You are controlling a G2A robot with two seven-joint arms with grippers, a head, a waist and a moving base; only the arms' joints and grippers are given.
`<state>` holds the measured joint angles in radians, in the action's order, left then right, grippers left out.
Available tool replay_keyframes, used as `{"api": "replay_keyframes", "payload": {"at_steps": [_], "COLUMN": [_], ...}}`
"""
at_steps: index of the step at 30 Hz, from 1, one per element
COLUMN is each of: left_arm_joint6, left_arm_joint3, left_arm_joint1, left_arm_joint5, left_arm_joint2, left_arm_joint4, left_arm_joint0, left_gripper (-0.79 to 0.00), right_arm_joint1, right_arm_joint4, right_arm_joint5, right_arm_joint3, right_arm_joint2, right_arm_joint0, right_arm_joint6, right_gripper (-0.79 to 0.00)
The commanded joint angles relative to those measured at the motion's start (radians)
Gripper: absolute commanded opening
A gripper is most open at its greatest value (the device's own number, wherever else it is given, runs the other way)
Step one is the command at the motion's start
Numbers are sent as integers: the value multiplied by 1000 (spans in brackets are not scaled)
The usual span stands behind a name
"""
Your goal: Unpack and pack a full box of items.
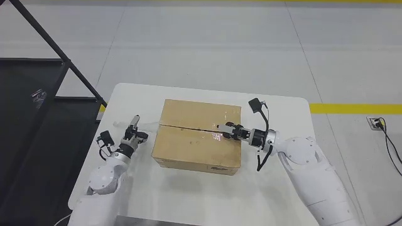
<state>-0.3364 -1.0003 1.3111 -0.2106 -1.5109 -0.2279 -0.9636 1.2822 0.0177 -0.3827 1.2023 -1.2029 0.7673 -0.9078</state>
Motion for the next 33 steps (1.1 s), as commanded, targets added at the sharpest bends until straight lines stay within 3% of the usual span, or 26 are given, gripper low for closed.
{"api": "replay_keyframes", "payload": {"at_steps": [1, 7, 13, 20, 33], "left_arm_joint6": [-4, -20, 4, 42, 119], "left_arm_joint3": [41, 117, 100, -24, -298], "left_arm_joint1": [4, 10, 10, -2, -18], "left_arm_joint5": [-12, -68, -137, -207, -225], "left_arm_joint2": [4, 6, -5, -42, -94], "left_arm_joint4": [-35, -98, -110, -64, 53], "left_arm_joint0": [27, 82, 93, 27, -112], "left_gripper": [0, 0, 0, 0, 0], "right_arm_joint1": [0, 0, 0, 0, -7], "right_arm_joint4": [0, 0, 0, 0, 33], "right_arm_joint5": [0, 0, 0, 0, 36], "right_arm_joint3": [0, 0, 0, 0, 27], "right_arm_joint2": [0, 0, 0, 0, -7], "right_arm_joint0": [0, 0, 0, 0, 25], "right_arm_joint6": [0, 0, 0, 0, -4], "right_gripper": [0, 0, 0, 0, 0]}}
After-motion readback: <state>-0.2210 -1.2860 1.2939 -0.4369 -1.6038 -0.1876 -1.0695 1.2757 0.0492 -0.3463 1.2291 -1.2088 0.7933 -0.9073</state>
